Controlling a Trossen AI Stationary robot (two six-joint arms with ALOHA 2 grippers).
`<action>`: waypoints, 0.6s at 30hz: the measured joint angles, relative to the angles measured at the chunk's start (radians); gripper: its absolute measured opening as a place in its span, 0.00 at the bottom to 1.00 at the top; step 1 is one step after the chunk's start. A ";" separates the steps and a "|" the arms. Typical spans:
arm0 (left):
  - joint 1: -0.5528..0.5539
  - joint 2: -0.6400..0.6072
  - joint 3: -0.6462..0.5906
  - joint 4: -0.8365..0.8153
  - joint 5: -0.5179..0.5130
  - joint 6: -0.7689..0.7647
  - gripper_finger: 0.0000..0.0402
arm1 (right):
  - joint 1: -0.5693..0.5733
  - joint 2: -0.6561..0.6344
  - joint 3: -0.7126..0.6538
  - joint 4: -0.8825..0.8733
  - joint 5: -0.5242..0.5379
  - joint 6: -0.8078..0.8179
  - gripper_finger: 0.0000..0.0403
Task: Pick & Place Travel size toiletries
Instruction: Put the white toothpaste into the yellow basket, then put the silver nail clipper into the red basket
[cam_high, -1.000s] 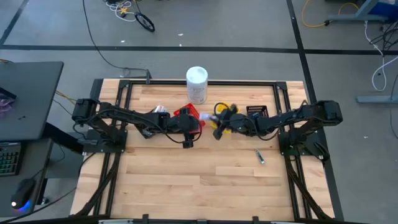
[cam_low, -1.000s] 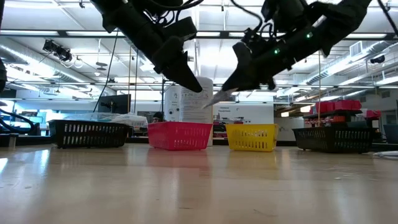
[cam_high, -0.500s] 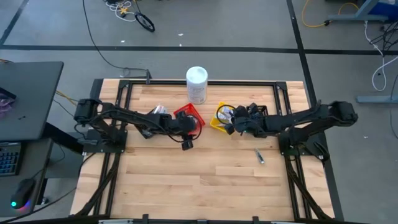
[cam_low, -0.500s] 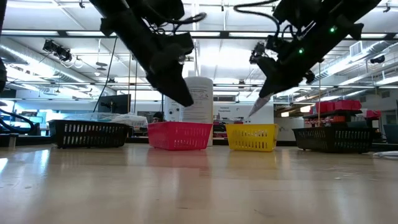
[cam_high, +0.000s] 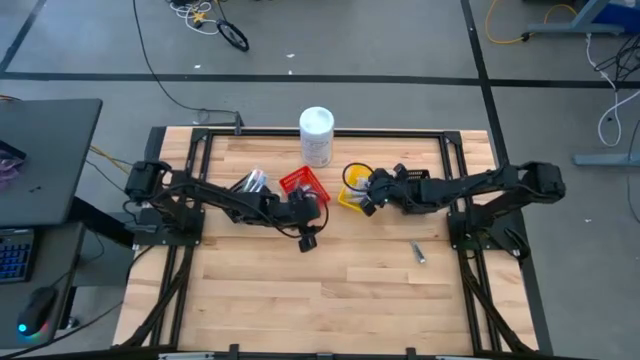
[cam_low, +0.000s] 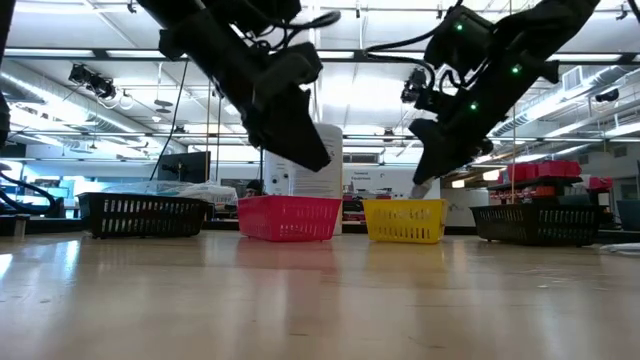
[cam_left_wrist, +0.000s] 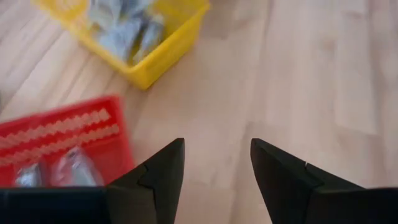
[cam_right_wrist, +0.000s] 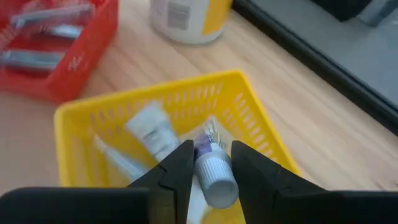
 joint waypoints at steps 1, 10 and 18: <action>-0.007 0.000 0.000 0.008 0.000 0.007 0.48 | -0.007 0.003 0.000 0.008 -0.011 -0.016 0.29; -0.039 0.000 0.000 0.045 0.001 0.042 0.48 | -0.048 0.020 0.000 0.196 -0.024 -0.070 0.35; -0.024 -0.001 0.005 0.101 -0.004 0.175 0.47 | -0.004 0.018 0.000 0.358 -0.198 -0.119 0.35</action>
